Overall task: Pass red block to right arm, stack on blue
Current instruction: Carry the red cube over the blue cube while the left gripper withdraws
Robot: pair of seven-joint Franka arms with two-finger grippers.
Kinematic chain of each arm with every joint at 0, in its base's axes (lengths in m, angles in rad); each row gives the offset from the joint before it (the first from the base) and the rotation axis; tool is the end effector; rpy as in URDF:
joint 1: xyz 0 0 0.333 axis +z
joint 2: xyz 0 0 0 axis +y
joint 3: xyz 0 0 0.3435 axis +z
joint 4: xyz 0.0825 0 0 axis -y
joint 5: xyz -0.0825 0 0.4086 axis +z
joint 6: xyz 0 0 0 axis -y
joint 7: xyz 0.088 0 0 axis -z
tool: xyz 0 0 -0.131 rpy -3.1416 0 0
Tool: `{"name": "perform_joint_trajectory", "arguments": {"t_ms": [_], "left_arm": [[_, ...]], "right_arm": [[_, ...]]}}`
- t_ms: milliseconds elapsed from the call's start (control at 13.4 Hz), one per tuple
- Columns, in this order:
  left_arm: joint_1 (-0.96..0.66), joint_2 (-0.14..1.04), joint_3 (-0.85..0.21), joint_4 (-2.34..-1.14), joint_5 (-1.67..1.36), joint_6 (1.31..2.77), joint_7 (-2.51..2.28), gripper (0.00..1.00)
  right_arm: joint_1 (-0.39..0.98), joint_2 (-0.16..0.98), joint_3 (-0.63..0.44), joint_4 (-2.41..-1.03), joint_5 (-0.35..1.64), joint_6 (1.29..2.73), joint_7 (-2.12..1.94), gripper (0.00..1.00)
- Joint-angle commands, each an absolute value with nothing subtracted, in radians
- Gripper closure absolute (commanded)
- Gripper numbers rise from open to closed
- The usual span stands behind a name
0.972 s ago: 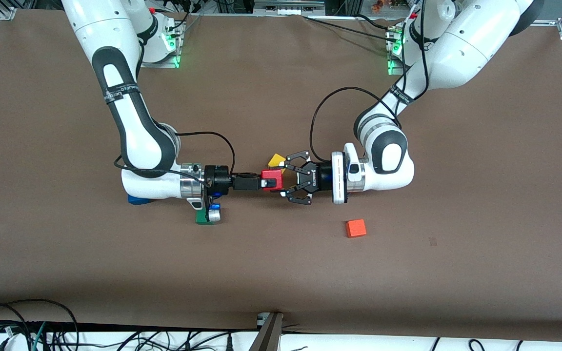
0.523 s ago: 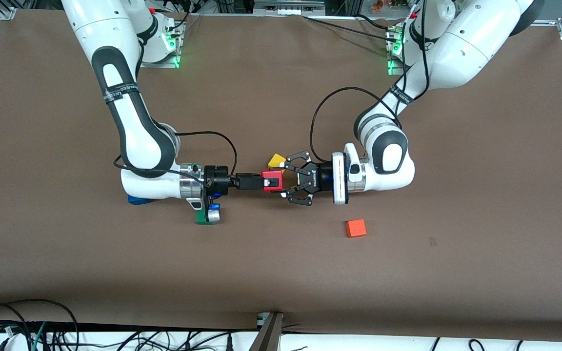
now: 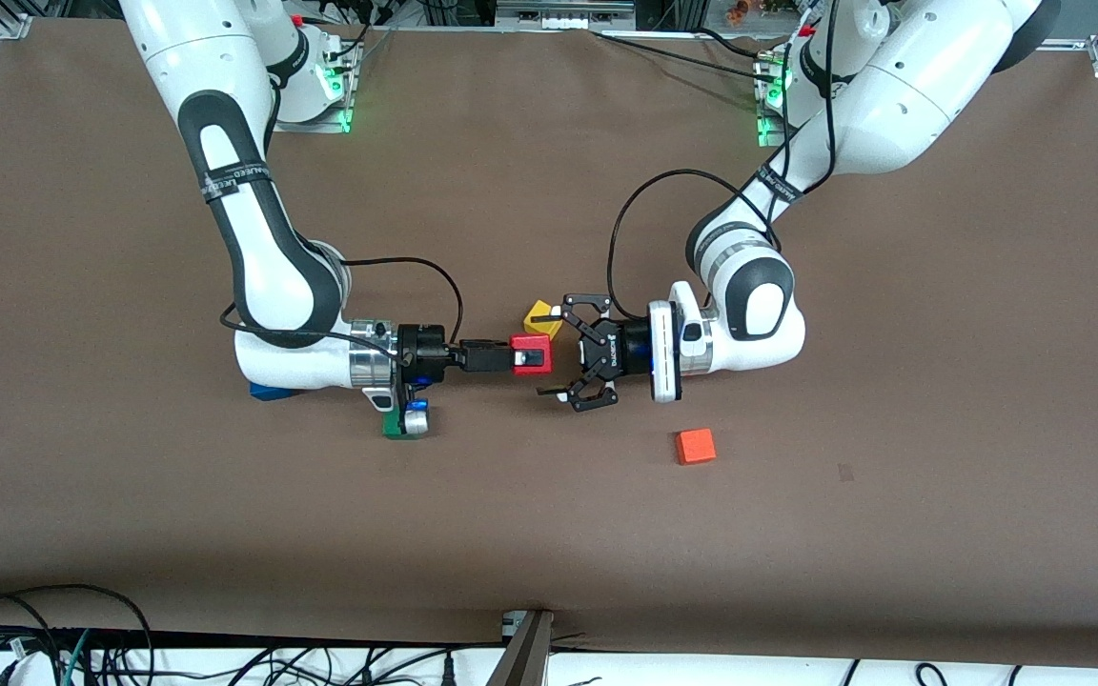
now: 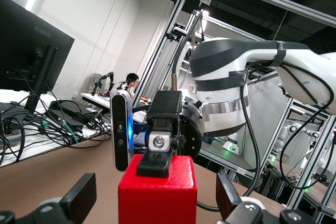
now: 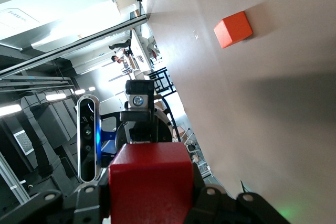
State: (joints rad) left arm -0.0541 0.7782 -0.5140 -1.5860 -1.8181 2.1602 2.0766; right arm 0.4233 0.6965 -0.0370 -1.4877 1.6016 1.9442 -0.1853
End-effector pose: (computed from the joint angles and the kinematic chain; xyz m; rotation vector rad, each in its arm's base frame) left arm 0.6583 -0.4007 0.2706 1.3927 -0.7595 1.0332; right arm 0.6792 0.3796 0.3015 -1.7689 0.2925 0.3322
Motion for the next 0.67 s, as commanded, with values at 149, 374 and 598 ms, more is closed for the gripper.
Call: {"name": "perform_joint_trajectory", "arguments": {"t_ms": [149,374,598], "left_arm": [[-0.031,0.704,-0.511,-1.634,-1.780,2.164,1.978,0.00],[0.014,0.649,-0.503,-1.632,-1.555,2.166,1.795,0.00],[0.064,0.592,-0.503,-1.634,-1.328,2.157,1.579,0.00]], "right_arm": [[0.417,0.674,-0.109,-1.476,1.432,1.937,-0.210,0.80],[0.417,0.650,-0.158,-1.476,1.232,1.934,-0.218,0.81],[0.419,0.620,-0.221,-1.480,0.961,1.907,-0.218,0.81]]}}
